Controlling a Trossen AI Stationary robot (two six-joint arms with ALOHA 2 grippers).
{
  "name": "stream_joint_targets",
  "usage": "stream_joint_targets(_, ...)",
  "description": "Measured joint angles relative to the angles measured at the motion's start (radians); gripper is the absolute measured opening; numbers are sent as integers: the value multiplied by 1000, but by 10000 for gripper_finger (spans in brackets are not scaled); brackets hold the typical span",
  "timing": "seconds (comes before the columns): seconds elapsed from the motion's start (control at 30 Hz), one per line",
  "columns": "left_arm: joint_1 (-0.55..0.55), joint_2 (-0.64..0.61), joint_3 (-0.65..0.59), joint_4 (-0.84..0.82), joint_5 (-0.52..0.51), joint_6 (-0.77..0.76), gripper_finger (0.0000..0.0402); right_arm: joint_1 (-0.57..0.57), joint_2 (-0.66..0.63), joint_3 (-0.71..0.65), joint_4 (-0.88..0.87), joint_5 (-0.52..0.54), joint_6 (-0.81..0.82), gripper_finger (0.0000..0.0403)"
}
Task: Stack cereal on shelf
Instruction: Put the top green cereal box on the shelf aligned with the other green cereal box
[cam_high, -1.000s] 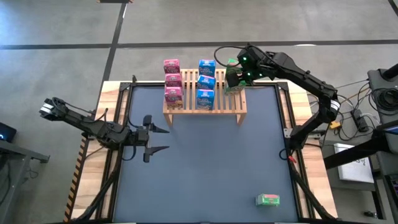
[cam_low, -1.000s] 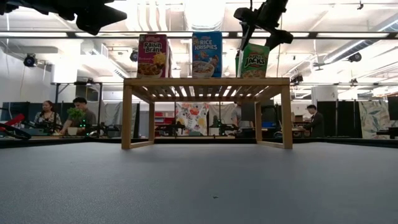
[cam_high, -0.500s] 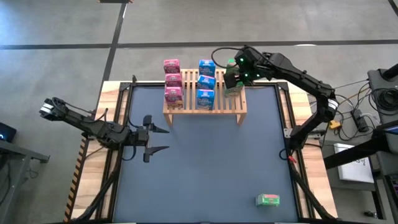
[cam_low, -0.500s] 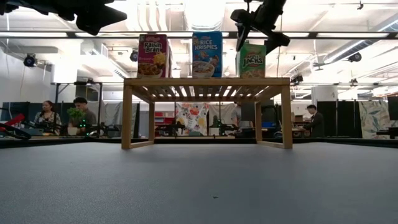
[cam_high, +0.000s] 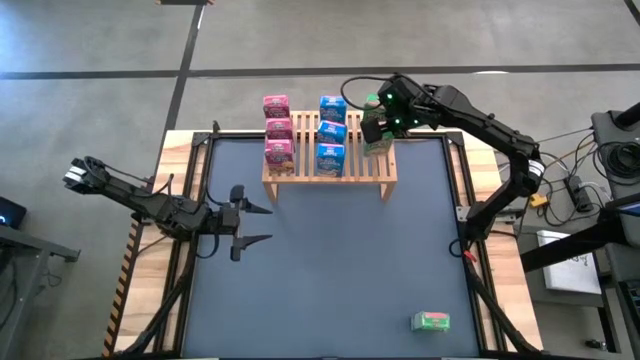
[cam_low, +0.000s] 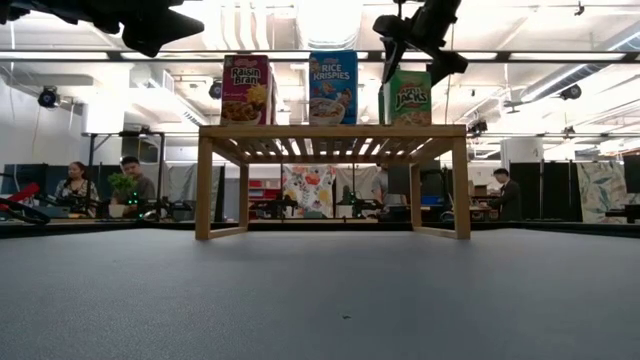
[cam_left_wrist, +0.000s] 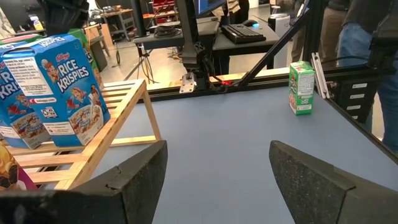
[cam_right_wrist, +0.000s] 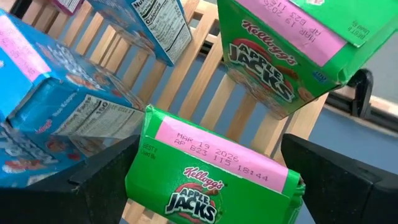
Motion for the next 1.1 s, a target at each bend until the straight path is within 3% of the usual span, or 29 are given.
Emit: stream_joint_targets(1.1,0,0,0,0,0,-3,265,-1,15,2,26,3,-9,370)
